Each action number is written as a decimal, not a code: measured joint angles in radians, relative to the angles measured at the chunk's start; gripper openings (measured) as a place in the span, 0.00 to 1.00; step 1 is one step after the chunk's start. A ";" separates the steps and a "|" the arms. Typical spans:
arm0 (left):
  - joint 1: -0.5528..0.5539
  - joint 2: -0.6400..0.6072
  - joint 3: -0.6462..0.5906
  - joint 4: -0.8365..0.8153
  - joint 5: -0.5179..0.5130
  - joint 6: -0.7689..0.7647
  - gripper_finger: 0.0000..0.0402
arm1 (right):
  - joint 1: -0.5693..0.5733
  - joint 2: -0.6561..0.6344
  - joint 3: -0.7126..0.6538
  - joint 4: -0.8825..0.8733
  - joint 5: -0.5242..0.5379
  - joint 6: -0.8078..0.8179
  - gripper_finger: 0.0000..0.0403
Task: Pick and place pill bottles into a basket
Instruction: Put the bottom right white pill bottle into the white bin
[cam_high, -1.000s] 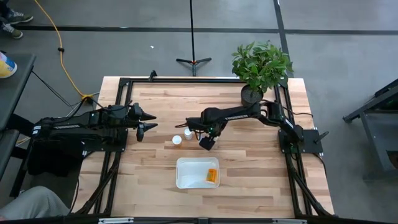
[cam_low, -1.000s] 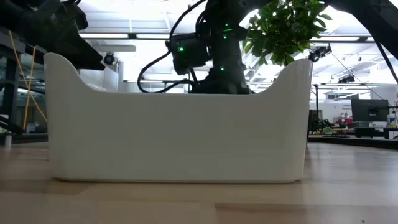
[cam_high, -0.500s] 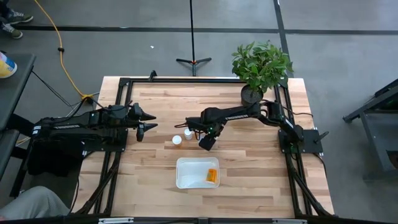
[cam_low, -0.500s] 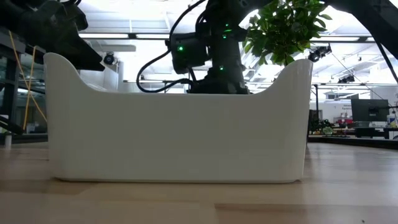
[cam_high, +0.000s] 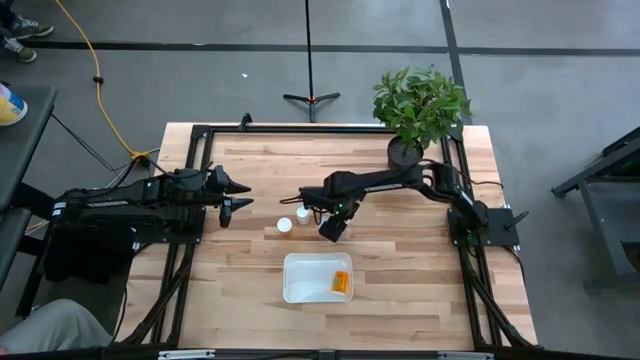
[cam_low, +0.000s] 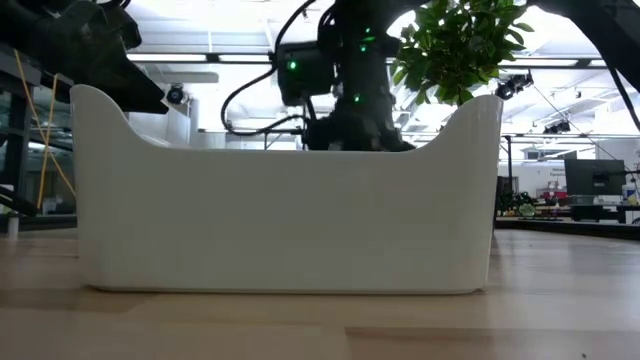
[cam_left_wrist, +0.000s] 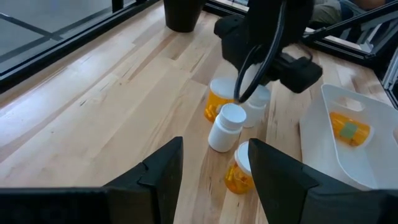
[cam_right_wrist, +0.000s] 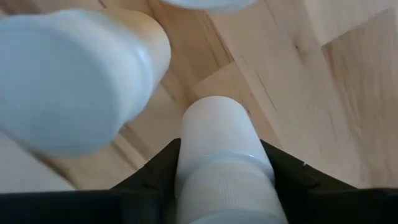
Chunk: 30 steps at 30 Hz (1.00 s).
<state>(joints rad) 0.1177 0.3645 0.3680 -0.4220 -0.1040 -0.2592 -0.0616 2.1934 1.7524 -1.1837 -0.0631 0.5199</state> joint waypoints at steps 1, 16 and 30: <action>0.000 0.000 0.000 0.001 0.000 0.000 0.54 | 0.000 -0.010 0.000 -0.004 0.001 0.002 0.40; 0.000 0.000 0.000 0.001 0.000 -0.007 0.54 | 0.067 -0.222 0.001 0.041 -0.066 0.074 0.40; 0.000 0.000 0.000 0.001 0.000 -0.008 0.54 | 0.267 -0.276 0.001 0.217 -0.107 0.232 0.40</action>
<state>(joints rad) 0.1177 0.3641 0.3679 -0.4210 -0.1040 -0.2672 0.2053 1.9175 1.7538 -0.9664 -0.1696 0.7517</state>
